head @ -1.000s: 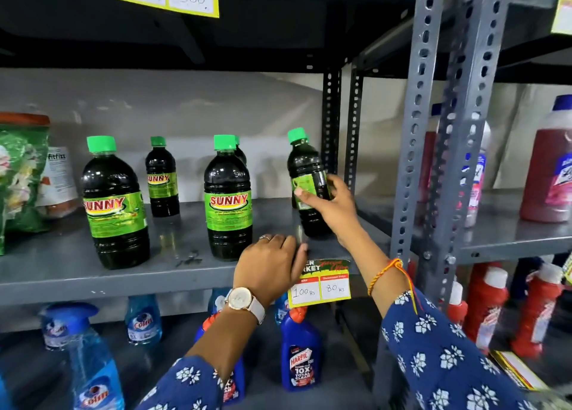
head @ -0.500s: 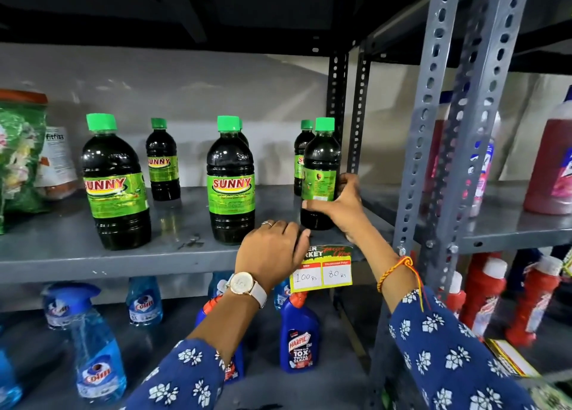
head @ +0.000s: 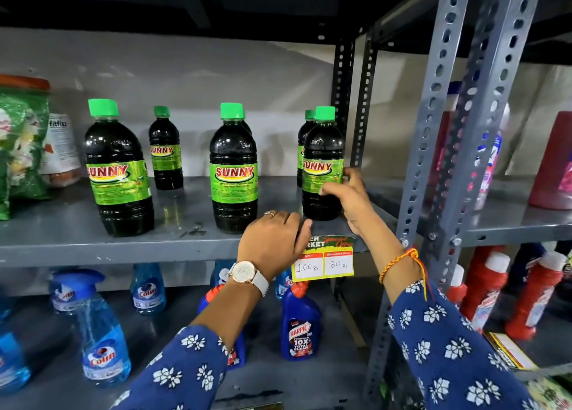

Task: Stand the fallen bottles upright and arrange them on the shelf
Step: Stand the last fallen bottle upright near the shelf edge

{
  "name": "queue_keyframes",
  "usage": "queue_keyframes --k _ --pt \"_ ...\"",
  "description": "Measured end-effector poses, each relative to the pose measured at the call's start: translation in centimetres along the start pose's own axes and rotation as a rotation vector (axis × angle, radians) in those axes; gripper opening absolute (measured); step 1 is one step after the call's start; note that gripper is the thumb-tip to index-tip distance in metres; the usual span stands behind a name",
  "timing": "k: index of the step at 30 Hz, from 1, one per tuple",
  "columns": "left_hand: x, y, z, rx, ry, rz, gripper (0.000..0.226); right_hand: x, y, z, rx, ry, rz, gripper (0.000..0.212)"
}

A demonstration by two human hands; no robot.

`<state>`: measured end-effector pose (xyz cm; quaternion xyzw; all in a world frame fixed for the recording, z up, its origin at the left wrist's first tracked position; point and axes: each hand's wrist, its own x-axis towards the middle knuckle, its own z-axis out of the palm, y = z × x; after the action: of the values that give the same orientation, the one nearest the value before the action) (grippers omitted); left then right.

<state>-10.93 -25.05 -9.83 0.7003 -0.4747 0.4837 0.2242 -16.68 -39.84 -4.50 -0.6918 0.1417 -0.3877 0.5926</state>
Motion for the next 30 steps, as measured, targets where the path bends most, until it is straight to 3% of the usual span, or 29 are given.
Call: queue_keyframes --k 5,10,15,30 --pt "0.0 -0.1 0.1 0.006 -0.011 -0.004 0.041 -0.3 -0.3 0.0 -0.086 0.092 -0.047 0.076" --pt "-0.1 0.0 0.0 0.008 -0.006 0.004 0.041 -0.4 -0.3 0.1 -0.071 0.085 -0.04 0.068" --pt "0.0 -0.1 0.0 0.015 -0.013 0.008 0.04 -0.6 0.0 0.3 -0.314 0.116 -0.109 0.084" --pt "0.1 -0.1 -0.1 -0.012 -0.015 0.009 0.039 -4.1 -1.4 -1.2 -0.291 0.065 -0.148 0.068"
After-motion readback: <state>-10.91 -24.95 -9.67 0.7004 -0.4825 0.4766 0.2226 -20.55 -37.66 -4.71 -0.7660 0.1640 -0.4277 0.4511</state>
